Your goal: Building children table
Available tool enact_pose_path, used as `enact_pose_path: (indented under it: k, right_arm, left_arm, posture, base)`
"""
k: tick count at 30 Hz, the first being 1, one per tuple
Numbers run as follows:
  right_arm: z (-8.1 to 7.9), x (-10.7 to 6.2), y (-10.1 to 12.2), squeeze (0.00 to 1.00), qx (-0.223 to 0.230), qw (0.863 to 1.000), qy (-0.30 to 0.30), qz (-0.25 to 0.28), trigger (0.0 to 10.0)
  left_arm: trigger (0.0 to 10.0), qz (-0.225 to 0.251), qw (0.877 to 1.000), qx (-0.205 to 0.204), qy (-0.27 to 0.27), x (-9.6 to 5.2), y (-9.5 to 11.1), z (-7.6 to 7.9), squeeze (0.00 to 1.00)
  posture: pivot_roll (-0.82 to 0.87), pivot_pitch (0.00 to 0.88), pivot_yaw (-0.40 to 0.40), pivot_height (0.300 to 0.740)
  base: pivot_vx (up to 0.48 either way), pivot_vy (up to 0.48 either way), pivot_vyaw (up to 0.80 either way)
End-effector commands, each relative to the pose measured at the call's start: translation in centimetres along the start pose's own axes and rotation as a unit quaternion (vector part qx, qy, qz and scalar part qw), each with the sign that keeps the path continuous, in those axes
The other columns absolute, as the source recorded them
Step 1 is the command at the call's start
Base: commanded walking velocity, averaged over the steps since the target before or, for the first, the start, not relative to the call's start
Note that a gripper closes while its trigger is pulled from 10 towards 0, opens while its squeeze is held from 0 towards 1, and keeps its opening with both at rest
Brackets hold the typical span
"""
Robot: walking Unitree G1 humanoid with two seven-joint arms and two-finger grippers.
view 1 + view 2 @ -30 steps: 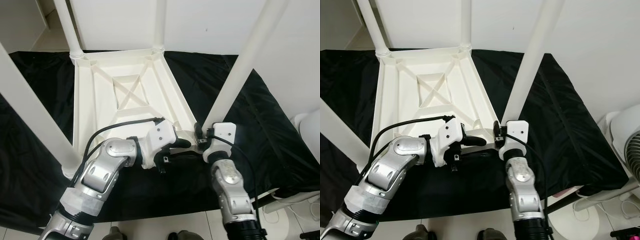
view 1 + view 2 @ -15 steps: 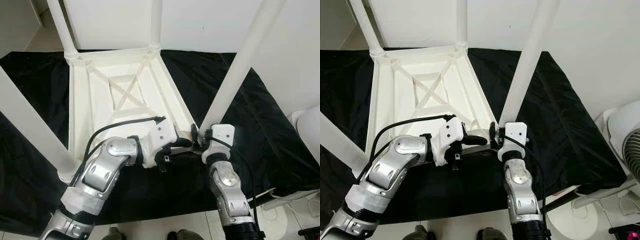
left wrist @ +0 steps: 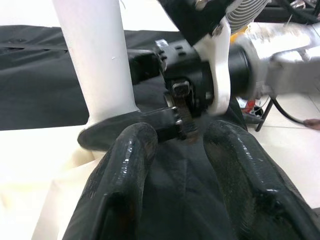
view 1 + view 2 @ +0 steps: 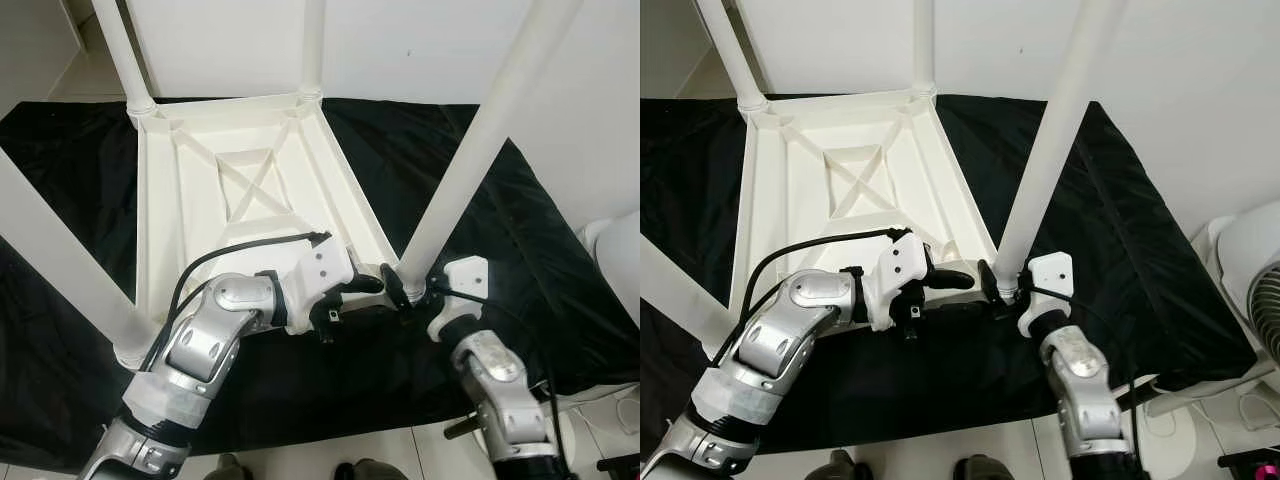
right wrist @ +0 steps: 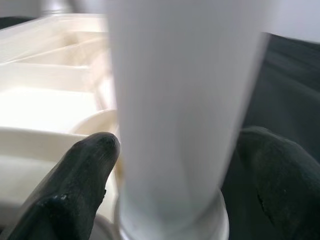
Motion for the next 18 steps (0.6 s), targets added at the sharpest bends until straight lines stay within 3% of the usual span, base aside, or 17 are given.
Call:
enact_pose_path:
  k: [1, 7, 8, 9, 10, 18]
  right_arm:
    - [-0.3, 0.4, 0.3, 0.00, 0.003, 0.999, 0.034, 0.004, 10.0]
    - [-0.3, 1.2, 0.5, 0.00, -0.013, 0.998, 0.061, -0.001, 10.0]
    - [-0.2, 1.7, 0.5, 0.00, -0.019, 0.997, 0.074, -0.008, 5.6]
    - [-0.2, 1.7, 0.5, 0.00, -0.019, 0.997, 0.074, -0.008, 5.6]
    - [-0.2, 2.0, 0.3, 0.00, -0.021, 0.996, 0.090, -0.018, 0.0]
    - [-0.3, 1.4, -0.8, 0.00, -0.013, 0.992, 0.121, -0.046, 0.0]
  left_arm:
    - [10.0, -0.004, 0.999, 0.006, 0.033, 0.1, 0.0, -0.8, 0.00]
    - [10.0, -0.004, 0.999, 0.007, 0.033, 0.1, 0.1, -0.9, 0.00]
    - [10.0, -0.004, 0.999, 0.009, 0.035, 0.0, 0.1, -0.9, 0.00]
    - [10.0, -0.004, 0.999, 0.009, 0.035, 0.0, 0.1, -0.9, 0.00]
    - [10.0, -0.004, 0.999, 0.009, 0.039, -0.1, 0.1, -1.0, 0.00]
    - [10.0, -0.005, 0.999, 0.006, 0.049, -0.3, 0.1, -0.9, 0.00]
  posture:
    - [-0.13, 0.054, 0.001, 0.740]
    - [-0.13, 0.050, -0.001, 0.740]
    - [-0.12, 0.047, -0.010, 0.740]
    - [-0.12, 0.047, -0.010, 0.740]
    - [-0.11, 0.046, -0.015, 0.740]
    - [-0.10, 0.051, -0.029, 0.740]
  base:
    - [0.000, 0.000, 0.00]
    - [0.000, 0.000, 0.00]
    - [0.000, 0.000, 0.00]
    - [0.000, 0.000, 0.00]
    - [0.000, 0.000, 0.00]
    - [0.000, 0.000, 0.00]
Point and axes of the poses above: a point about 5 cm out from each wrist's last joint towards the gripper, its own x axis pointing out of the wrist towards the gripper, its own y axis along the axis of the wrist's last joint, z = x × y, the point moved 5 cm from there along x, pointing out of the wrist towards the gripper, and after that the axes turned 6 degrees about x, right-handed, at the moved point
